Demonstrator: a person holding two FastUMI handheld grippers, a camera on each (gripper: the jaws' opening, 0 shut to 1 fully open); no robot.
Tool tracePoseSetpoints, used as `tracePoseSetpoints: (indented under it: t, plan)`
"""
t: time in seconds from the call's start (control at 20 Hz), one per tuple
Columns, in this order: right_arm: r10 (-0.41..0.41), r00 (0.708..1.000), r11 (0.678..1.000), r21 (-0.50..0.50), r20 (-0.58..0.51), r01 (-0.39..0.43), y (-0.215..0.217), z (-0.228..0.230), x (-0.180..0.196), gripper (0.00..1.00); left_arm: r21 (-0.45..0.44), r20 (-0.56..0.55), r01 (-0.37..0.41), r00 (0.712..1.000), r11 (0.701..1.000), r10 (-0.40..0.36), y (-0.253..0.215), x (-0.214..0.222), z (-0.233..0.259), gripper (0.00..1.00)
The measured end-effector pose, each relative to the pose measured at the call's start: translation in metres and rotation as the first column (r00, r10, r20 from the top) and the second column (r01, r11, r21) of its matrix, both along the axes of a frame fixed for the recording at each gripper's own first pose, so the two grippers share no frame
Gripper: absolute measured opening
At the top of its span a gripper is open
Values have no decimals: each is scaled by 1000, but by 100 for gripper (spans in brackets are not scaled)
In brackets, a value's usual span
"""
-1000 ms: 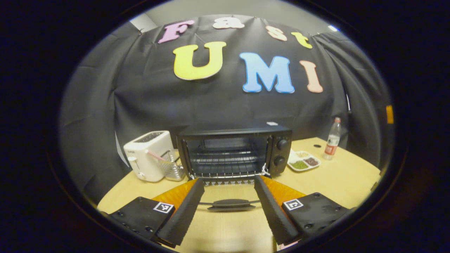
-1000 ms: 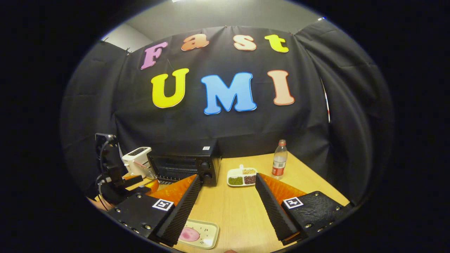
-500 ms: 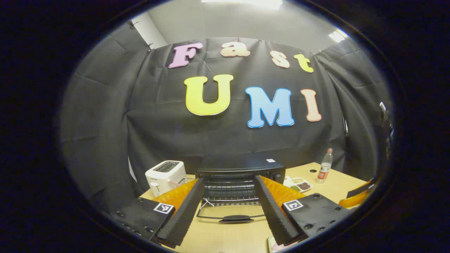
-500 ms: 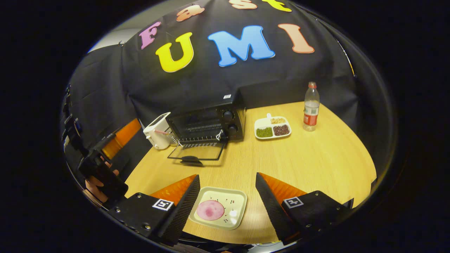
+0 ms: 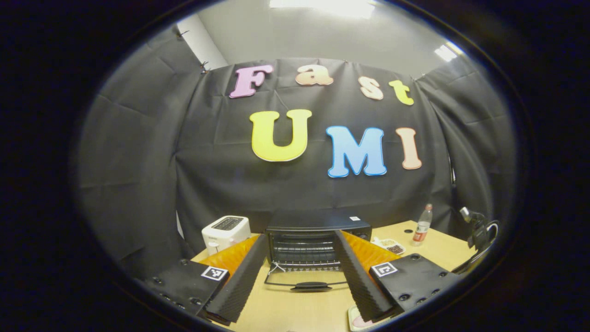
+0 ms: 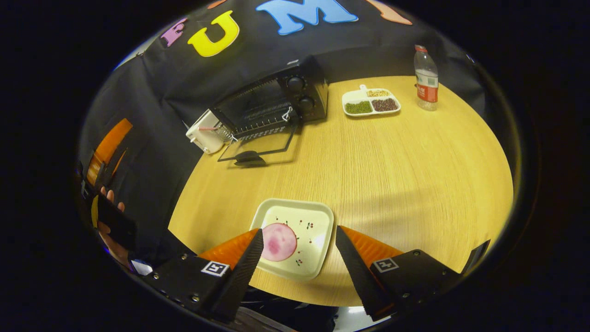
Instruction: Open the electric oven with the left hand, put the food in, and close the electric oven.
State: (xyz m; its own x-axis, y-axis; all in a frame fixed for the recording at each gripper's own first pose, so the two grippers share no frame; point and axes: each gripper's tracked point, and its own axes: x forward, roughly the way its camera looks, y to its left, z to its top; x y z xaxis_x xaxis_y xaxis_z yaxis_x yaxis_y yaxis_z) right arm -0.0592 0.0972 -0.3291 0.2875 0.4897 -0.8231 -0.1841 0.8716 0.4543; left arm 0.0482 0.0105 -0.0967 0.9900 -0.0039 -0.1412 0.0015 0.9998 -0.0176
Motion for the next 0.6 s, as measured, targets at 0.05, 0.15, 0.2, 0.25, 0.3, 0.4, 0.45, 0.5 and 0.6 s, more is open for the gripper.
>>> tracePoseSetpoints:
  t: [0.05, 0.15, 0.2, 0.25, 0.3, 0.4, 0.45, 0.5, 0.6]
  plan:
    - [4, 999, 1000, 2, -37, -4, 0, -6, -2, 97, 0, 1, -10, 1000, 1000, 10, 3, -2, 1, 100]
    - [10, 994, 1000, 9, -106, -9, -1, -16, -10, 97, 8, -4, -30, 1000, 1000, 30, 11, -6, -1, 100]
    - [18, 989, 1000, 12, -143, -17, 0, -24, -13, 97, 10, -7, -37, 999, 999, 37, 14, -8, -3, 100]
    - [26, 984, 1000, 12, -177, -25, 0, -30, -16, 98, 12, -13, -50, 999, 999, 50, 19, -10, -5, 100]
    - [36, 978, 999, 7, -207, -35, 0, -36, -19, 97, 13, -16, -62, 998, 998, 62, 25, -11, -6, 100]
    - [44, 971, 999, 8, -236, -44, -1, -42, -19, 96, 11, -21, -86, 996, 996, 87, 35, -13, -7, 100]
    - [44, 965, 999, 9, -257, -43, -1, -44, -17, 91, 9, -23, -94, 995, 996, 94, 39, -12, -7, 100]
    - [38, 962, 999, 11, -271, -37, 0, -46, -17, 86, 4, -26, -103, 994, 995, 103, 41, -12, -8, 100]
    - [30, 951, 999, -14, -307, -36, -5, -53, -18, 77, -8, -25, -122, 992, 992, 122, 49, -12, -7, 100]
